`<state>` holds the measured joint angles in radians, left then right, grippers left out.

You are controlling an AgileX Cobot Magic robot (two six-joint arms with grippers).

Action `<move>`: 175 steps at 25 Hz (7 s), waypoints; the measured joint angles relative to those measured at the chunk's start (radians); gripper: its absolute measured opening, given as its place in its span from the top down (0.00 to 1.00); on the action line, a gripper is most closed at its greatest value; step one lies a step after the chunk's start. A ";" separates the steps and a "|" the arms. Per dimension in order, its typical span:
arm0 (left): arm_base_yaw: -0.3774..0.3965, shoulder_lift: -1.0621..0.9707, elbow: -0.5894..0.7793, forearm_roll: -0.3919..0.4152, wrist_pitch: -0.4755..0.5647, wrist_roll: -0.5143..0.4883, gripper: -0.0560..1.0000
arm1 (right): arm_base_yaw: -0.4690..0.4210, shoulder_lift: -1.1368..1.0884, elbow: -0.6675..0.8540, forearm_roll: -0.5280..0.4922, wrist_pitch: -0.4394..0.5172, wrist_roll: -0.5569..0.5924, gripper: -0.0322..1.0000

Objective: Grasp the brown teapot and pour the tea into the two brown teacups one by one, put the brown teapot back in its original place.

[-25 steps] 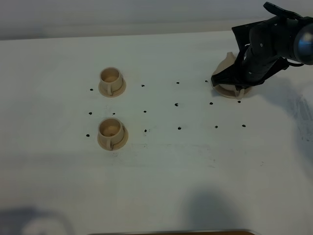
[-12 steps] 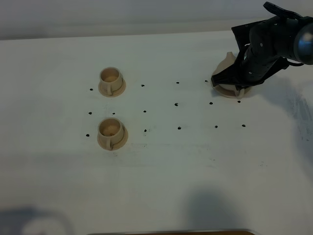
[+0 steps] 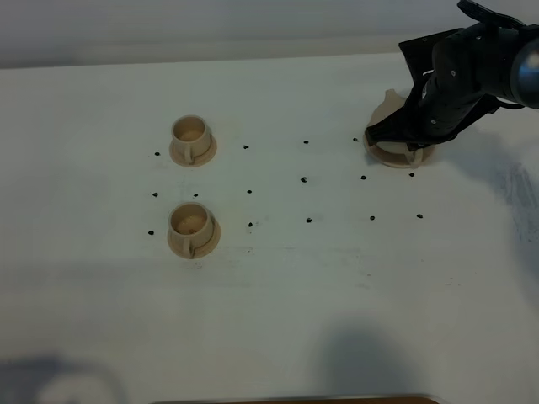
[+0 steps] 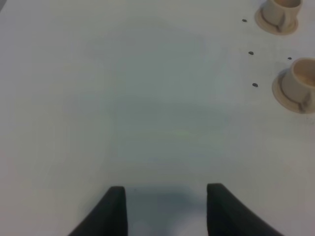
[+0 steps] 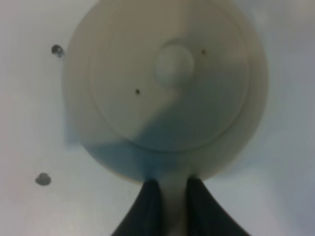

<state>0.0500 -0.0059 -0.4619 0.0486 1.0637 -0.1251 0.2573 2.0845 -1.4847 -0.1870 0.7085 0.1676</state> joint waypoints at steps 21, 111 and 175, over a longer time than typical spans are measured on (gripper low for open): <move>0.000 0.000 0.000 0.000 0.000 0.000 0.53 | 0.075 -0.099 0.000 -0.025 0.013 -0.044 0.88; 0.000 0.000 0.000 0.000 -0.001 0.000 0.53 | 0.474 0.231 -0.411 -0.495 0.077 -0.276 0.88; 0.000 0.000 0.000 0.000 -0.001 -0.001 0.53 | 0.515 0.297 -0.452 -0.846 0.072 -0.333 0.88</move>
<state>0.0500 -0.0059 -0.4619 0.0486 1.0627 -0.1264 0.7727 2.3820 -1.9369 -1.0325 0.7807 -0.1656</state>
